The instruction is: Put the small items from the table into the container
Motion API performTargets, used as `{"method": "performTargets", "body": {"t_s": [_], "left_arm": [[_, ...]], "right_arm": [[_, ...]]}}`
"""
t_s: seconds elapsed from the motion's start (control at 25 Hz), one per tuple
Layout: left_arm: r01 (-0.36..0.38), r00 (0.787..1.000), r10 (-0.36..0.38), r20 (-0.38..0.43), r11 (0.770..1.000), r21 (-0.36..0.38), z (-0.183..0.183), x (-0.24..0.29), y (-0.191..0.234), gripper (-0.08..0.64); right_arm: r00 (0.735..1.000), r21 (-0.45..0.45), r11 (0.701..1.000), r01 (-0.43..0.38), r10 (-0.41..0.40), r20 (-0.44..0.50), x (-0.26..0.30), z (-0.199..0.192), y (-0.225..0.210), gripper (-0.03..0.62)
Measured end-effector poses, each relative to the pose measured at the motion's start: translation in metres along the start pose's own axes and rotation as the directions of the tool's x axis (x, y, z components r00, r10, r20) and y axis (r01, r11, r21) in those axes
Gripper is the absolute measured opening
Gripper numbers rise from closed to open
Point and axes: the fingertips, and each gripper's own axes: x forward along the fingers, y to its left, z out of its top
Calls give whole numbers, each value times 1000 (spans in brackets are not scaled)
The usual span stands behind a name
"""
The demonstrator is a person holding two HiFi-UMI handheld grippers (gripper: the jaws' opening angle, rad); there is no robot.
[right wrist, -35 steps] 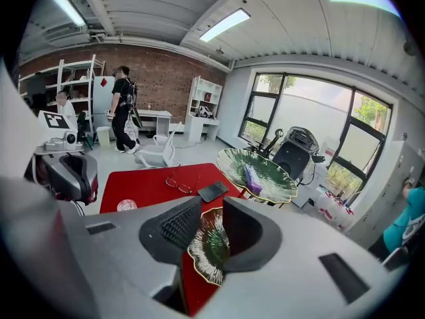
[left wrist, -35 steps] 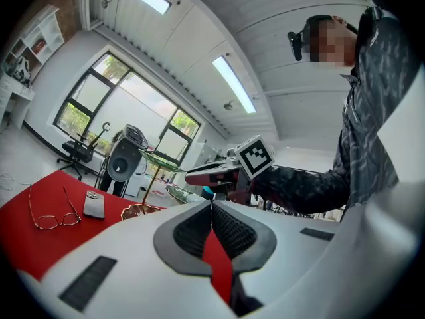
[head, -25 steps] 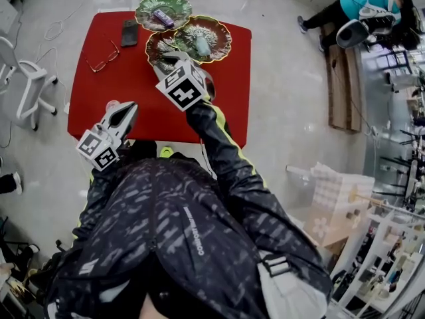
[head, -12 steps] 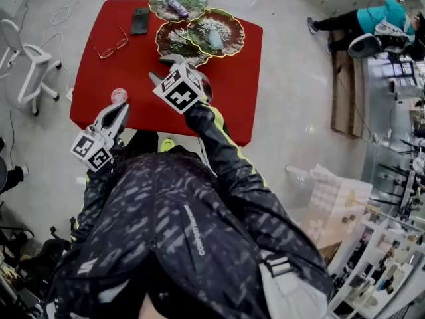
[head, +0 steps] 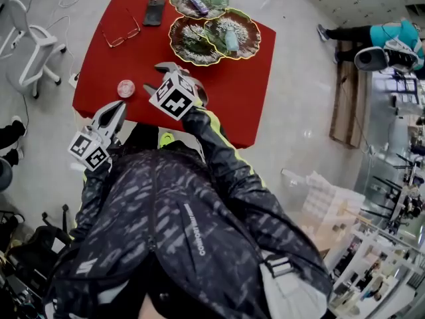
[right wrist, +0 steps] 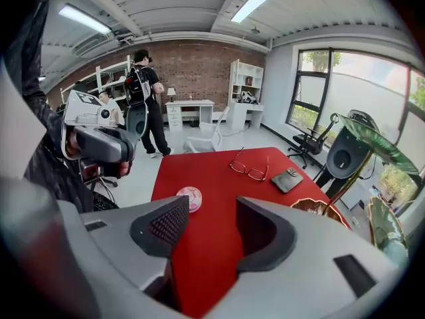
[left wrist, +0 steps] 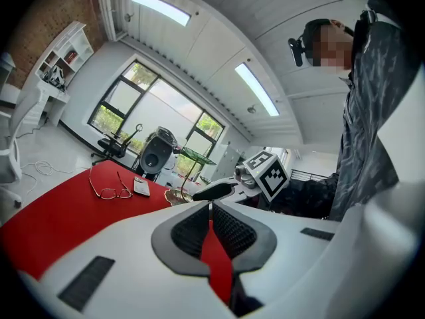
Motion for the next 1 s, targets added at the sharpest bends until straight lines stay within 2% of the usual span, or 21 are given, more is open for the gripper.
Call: {"method": "performTargets", "body": {"t_s": [0.44,1.0], "left_arm": [[-65,998,65,5,997,-28,-6,-16,31,12],[-132,991,135,23,988,-77,-13,-46,72,12]], "right_arm": [[994,-41,994,-103,102,-37,40,2,25,245],[974,-103,970,-219,212,-79,98,6,65,276]]}}
